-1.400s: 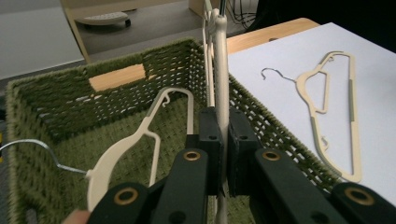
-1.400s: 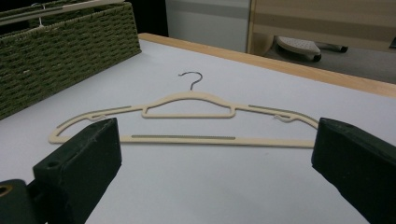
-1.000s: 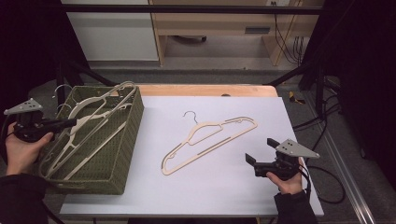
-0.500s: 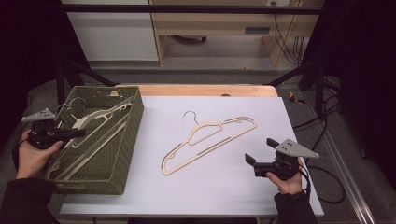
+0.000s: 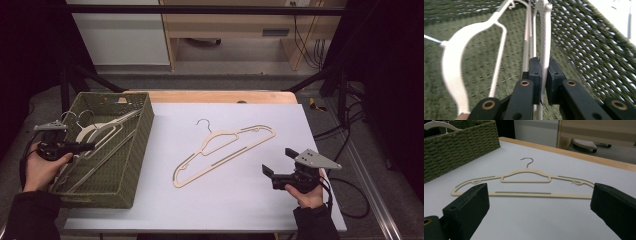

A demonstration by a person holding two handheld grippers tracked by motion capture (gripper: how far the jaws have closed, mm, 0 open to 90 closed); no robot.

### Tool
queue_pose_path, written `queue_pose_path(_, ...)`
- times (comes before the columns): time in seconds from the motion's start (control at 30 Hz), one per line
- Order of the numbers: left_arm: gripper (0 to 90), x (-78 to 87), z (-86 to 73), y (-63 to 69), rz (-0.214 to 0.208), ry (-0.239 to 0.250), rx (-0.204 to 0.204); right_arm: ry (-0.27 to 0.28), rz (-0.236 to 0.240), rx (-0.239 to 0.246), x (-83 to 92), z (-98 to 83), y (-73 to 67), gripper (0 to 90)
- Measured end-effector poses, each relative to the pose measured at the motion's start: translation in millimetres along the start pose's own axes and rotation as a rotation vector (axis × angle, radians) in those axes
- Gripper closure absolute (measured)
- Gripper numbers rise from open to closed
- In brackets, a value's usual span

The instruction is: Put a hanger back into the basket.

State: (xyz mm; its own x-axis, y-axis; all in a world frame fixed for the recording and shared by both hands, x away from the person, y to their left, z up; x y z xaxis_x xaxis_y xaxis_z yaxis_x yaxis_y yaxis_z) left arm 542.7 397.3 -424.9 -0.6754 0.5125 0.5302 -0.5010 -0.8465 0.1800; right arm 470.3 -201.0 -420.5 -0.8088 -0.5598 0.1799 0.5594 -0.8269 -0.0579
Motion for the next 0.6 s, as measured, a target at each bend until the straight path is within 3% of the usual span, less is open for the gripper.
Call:
queue_pose_path(0.1,84.2,-1.0,-0.2,-3.8,0.035,0.001,0.013,-0.004,-0.001,-0.002,-0.2,-0.5,-0.1,2.7)
queue_pose_path(0.13,84.1,-2.4,-2.9,-9.1,0.097,-0.037,0.000,-0.004,0.002,0.004,-0.7,-0.8,0.0,2.7)
queue_pose_path(0.23,78.6,-7.4,-10.5,-21.0,0.195,-0.102,-0.020,-0.006,0.004,0.008,-0.9,-1.1,0.1,2.7)
queue_pose_path(0.37,76.5,-8.1,-14.8,-29.7,0.220,-0.092,0.022,-0.008,0.004,0.008,-1.2,-1.6,0.1,2.7)
queue_pose_path(0.47,67.8,-9.0,-18.9,-34.3,0.267,-0.104,0.029,-0.008,0.005,0.010,-1.6,-1.9,0.1,2.8)
queue_pose_path(0.6,55.2,-6.4,-18.7,-36.5,0.295,-0.094,0.050,-0.010,0.007,0.010,-2.0,-2.1,-0.6,2.8)
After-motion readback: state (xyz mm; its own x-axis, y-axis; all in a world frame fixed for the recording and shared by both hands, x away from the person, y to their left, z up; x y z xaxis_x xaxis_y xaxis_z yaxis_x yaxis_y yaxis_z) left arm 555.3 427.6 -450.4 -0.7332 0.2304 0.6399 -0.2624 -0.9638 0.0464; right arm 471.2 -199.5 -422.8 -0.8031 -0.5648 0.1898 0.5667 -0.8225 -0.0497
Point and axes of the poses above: each handheld gripper's, and its own axes: x roughly backward along the jaws, z roughly out of its top, y roughly to its right, the point moved 7 cm from there along -x, roughly forward along the jaws, and after that the axes turned 10 degrees about y, right-handed, at the moved point
